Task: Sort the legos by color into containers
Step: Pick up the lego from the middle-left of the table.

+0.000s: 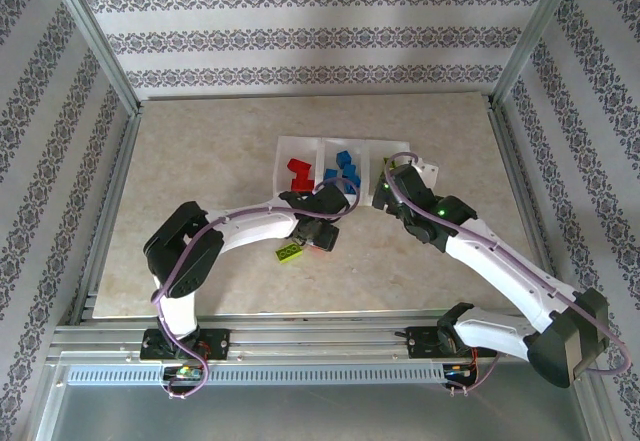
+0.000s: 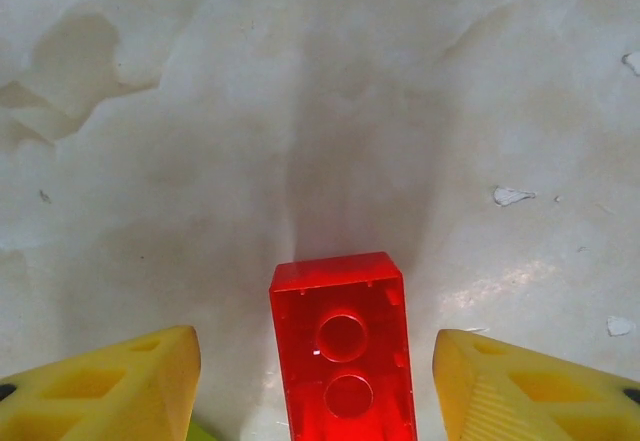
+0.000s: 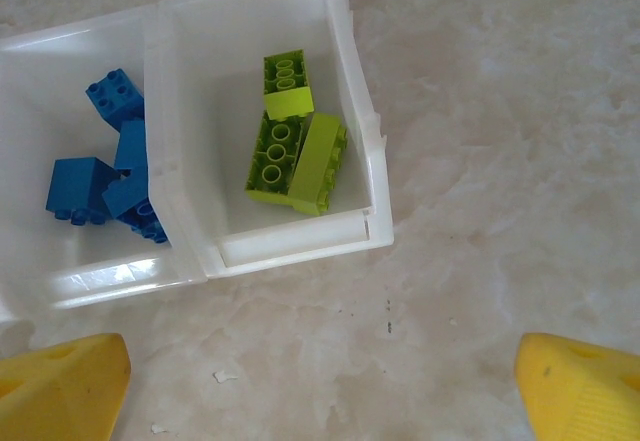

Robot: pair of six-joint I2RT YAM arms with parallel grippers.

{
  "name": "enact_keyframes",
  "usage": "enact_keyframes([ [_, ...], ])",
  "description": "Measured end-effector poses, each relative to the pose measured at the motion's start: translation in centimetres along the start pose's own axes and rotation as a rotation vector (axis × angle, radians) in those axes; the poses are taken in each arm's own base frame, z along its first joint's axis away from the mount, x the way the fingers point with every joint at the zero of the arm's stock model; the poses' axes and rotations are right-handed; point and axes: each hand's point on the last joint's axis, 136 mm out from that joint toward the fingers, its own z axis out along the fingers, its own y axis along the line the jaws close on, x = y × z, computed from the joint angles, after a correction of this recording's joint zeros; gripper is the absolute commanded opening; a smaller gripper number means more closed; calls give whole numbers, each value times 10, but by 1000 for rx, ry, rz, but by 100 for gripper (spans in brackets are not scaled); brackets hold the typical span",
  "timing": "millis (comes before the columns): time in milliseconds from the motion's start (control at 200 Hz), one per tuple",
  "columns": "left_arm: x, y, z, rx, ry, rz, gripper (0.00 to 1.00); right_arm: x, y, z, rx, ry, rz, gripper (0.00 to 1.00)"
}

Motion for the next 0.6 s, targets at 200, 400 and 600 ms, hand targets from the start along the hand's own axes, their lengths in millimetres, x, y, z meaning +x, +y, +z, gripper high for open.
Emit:
enact_keyframes([
  [200, 3, -1, 14, -11, 28, 1, 51, 0, 0, 0, 1, 1, -1, 98],
  [400, 4, -4, 21, -6, 45, 1, 34, 1, 0, 1, 3, 4, -3, 98],
  [600, 2, -7, 21, 6, 42, -2, 31, 2, 0, 2, 6, 7, -5, 98],
])
